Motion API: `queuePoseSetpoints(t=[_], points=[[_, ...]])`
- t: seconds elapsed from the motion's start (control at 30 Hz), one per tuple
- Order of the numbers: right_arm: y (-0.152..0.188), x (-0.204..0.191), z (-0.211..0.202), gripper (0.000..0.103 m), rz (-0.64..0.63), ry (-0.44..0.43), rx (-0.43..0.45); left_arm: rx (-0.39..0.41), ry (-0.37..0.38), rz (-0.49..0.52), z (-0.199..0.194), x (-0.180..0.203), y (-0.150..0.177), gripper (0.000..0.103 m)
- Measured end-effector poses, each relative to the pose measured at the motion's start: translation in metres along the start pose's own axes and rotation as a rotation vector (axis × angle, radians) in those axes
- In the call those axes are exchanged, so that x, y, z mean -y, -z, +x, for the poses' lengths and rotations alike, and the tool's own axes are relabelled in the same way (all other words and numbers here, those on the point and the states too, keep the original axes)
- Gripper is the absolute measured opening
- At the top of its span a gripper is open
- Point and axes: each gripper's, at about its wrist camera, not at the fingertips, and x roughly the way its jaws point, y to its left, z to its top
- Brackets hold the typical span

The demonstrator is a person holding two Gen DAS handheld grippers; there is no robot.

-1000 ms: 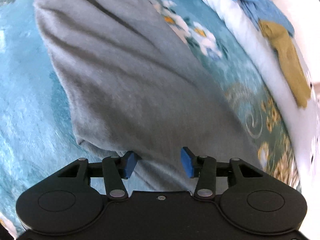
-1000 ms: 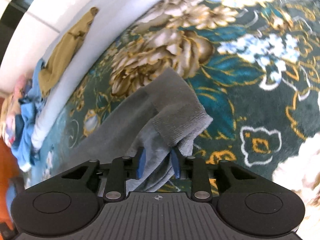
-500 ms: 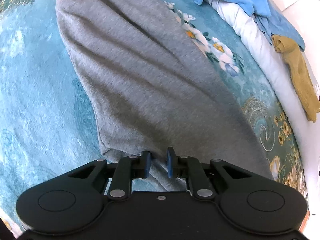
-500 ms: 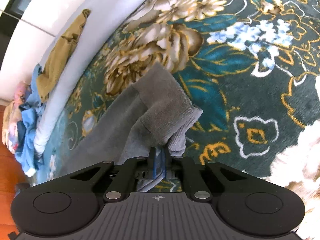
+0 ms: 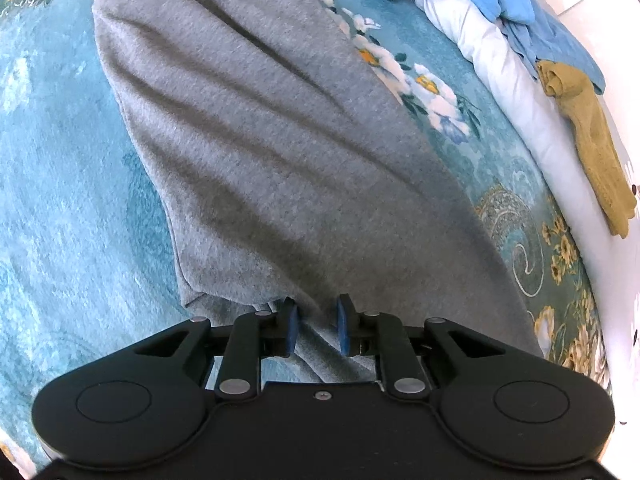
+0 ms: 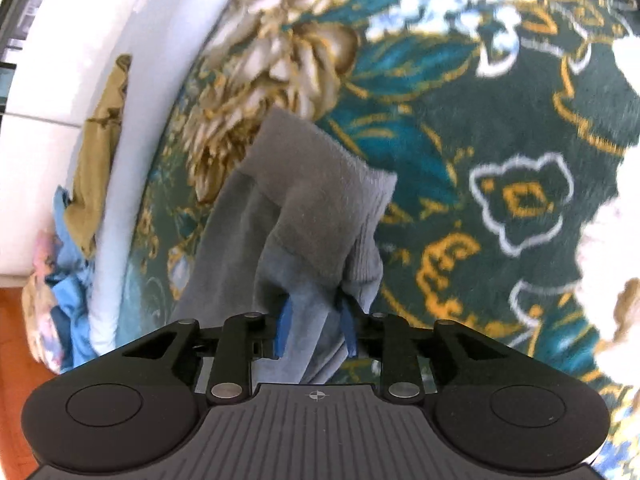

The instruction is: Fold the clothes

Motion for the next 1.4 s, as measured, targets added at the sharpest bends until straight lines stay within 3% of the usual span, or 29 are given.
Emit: queuePoseSetpoints(t=[0.07, 0.1, 0.2, 0.27, 0.37, 0.47, 0.8, 0.87, 0.9, 1.0, 1.1, 1.13, 1.2, 1.23, 1.4], points=[[-0.001, -0.003, 0.002, 0.019, -0.009, 0.010, 0.012, 0.003, -0.001, 0.009, 0.000, 0.001, 0.000, 0.017], [0.000, -0.005, 0.001, 0.008, -0.027, 0.017, 0.028, 0.004, 0.000, 0.009, 0.000, 0.001, 0.000, 0.017], [0.000, -0.012, -0.005, 0.005, -0.076, 0.019, 0.062, 0.001, 0.004, 0.000, 0.000, 0.000, 0.000, 0.015], [0.003, -0.016, -0.013, 0.004, -0.114, 0.026, 0.080, 0.011, -0.008, -0.001, -0.003, 0.001, 0.000, 0.006], [0.007, -0.011, -0.016, 0.004, -0.114, 0.075, 0.070, 0.027, -0.049, 0.009, -0.004, 0.000, 0.000, 0.006], [0.008, 0.007, -0.006, 0.003, -0.034, 0.094, 0.038, 0.015, -0.069, 0.006, 0.001, -0.005, 0.000, 0.006], [0.006, -0.002, -0.006, 0.006, -0.132, 0.095, 0.016, 0.003, -0.048, 0.024, -0.001, -0.007, 0.001, 0.007], [0.006, -0.005, -0.010, 0.014, -0.161, 0.076, 0.008, -0.011, -0.043, 0.037, -0.007, -0.005, 0.005, 0.019], [0.007, -0.006, -0.013, 0.022, -0.171, 0.062, 0.003, -0.017, -0.046, 0.045, -0.011, -0.003, 0.009, 0.022], [0.007, -0.008, -0.024, 0.033, -0.211, 0.058, 0.016, -0.046, -0.042, 0.090, -0.018, 0.008, 0.022, 0.032], [0.005, 0.001, -0.033, 0.037, -0.205, 0.064, 0.040, -0.079, -0.030, 0.150, -0.024, 0.026, 0.037, 0.045], [0.004, 0.006, -0.034, 0.039, -0.186, 0.064, 0.048, -0.089, -0.023, 0.188, -0.026, 0.036, 0.045, 0.051], [0.000, 0.016, -0.036, 0.054, -0.153, 0.065, 0.066, -0.104, 0.003, 0.280, -0.028, 0.056, 0.060, 0.057], [-0.001, 0.020, -0.036, 0.056, -0.143, 0.060, 0.079, -0.100, 0.023, 0.332, -0.029, 0.066, 0.068, 0.068], [-0.015, 0.030, -0.028, 0.055, -0.114, 0.006, 0.111, -0.015, 0.137, 0.581, -0.031, 0.111, 0.094, 0.094]])
